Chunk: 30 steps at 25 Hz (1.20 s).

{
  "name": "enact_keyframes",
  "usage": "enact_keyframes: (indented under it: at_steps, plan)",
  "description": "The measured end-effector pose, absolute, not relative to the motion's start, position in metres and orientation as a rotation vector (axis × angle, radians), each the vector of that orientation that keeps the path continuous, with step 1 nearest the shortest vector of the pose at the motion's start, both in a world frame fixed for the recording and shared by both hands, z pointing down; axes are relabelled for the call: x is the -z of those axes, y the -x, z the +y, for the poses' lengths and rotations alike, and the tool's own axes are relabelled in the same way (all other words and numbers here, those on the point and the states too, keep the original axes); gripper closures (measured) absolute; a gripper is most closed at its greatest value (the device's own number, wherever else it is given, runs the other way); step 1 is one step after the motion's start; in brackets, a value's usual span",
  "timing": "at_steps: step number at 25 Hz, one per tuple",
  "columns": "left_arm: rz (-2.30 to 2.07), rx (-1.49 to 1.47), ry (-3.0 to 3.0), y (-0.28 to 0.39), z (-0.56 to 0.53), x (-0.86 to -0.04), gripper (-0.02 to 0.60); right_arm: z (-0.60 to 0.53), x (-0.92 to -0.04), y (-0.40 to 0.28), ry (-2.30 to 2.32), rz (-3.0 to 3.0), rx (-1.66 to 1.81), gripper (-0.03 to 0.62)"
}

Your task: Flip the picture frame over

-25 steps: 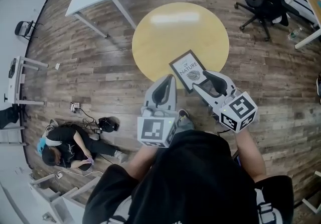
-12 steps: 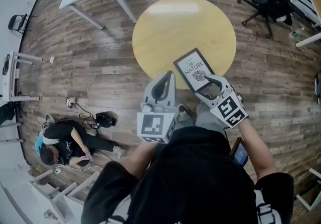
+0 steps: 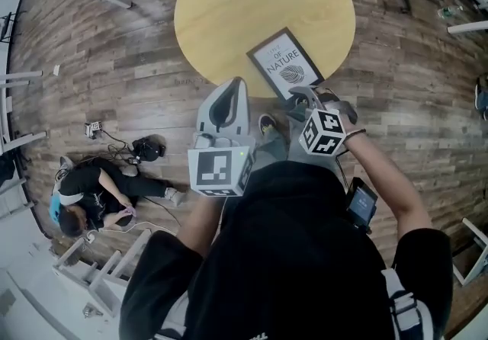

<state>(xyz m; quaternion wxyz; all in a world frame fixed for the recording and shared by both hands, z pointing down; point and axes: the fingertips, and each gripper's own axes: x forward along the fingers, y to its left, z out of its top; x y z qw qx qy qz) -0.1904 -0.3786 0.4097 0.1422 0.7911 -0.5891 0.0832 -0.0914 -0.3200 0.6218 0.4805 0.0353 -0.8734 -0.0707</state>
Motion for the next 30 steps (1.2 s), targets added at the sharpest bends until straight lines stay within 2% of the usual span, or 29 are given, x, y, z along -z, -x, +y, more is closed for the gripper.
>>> enact_keyframes:
  at_steps: [10, 22, 24, 26, 30]
  plan:
    - [-1.676, -0.274, -2.19, 0.198, -0.366, -0.445, 0.558, -0.304, -0.697, 0.083, -0.021, -1.882, 0.554, 0.349]
    - [-1.688, -0.286, -2.14, 0.206, -0.352, -0.457, 0.559, -0.315, -0.707, 0.094, -0.178, -1.776, 0.949, 0.35]
    - [-1.684, -0.292, -2.148, 0.205, -0.351, -0.459, 0.558, -0.317, -0.704, 0.093, -0.194, -1.767, 0.996, 0.372]
    - [-1.684, -0.298, -2.158, 0.205, -0.349, -0.459, 0.56, -0.318, -0.699, 0.094, -0.196, -1.764, 1.048, 0.455]
    - [-1.684, -0.29, -2.183, 0.202, -0.347, -0.456, 0.558, -0.315, -0.687, 0.093, -0.195, -1.794, 1.053, 0.465]
